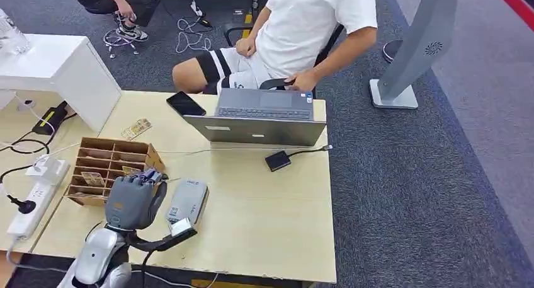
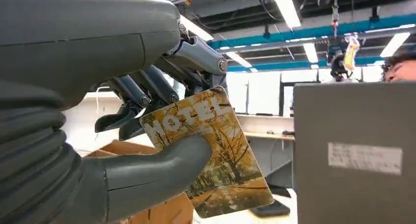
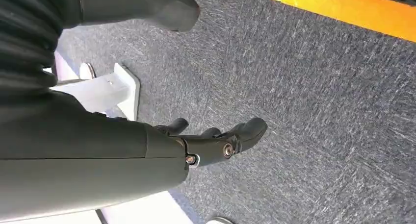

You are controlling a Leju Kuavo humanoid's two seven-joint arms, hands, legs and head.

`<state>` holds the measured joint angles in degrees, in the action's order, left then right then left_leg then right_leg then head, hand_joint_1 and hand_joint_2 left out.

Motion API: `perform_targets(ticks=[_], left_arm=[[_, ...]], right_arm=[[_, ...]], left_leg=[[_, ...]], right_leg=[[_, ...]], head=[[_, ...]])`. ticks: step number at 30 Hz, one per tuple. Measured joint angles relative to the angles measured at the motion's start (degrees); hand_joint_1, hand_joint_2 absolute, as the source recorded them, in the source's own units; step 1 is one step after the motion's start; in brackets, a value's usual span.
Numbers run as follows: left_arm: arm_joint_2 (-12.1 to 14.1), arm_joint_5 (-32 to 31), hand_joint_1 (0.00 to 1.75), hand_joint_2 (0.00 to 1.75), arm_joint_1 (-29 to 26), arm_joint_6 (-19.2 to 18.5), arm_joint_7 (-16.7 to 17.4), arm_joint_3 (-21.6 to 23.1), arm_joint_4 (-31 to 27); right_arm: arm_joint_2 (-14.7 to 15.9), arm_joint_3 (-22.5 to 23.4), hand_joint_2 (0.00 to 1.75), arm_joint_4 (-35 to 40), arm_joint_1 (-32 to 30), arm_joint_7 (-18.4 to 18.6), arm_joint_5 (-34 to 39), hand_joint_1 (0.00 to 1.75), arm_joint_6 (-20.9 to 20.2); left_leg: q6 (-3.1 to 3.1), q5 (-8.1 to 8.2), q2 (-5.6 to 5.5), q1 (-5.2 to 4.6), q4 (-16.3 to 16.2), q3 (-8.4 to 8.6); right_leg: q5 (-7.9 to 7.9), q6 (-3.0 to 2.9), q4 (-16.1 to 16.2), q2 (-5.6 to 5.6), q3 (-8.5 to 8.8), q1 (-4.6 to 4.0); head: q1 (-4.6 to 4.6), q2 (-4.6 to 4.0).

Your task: Pass the card to the sensor for recognition and then transmit it.

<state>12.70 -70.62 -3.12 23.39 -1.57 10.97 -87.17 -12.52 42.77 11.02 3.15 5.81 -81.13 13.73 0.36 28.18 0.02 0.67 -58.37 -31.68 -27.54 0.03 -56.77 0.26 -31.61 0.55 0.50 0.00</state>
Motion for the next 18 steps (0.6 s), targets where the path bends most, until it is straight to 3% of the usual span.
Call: perform_targets(ticks=[7,18], left_arm=[[0.8,-1.2,1.75,1.75,-0.8,-4.1,1.6,1.9,0.1],[2.3,-2.1,1.75,1.75,-1.0,-6.3,4.4,2.9,0.1]], right_arm=[[0.0,0.0,1.75,0.0,0.0,0.0,0.0,0.0,0.1],[0.0,0.0,1.75,0.0,0.0,0.1,0.0,0.0,0.1]], left_leg=[[0.0,0.0,0.0,0.0,0.0,0.0],[0.0,0.0,0.0,0.0,0.0,-0.01]], right_leg=[[0.0,0.0,0.0,0.0,0.0,0.0],[0.0,0.0,0.0,-0.01,0.0,0.0]], head=[[0.02,0.0],[0.0,0.0]])
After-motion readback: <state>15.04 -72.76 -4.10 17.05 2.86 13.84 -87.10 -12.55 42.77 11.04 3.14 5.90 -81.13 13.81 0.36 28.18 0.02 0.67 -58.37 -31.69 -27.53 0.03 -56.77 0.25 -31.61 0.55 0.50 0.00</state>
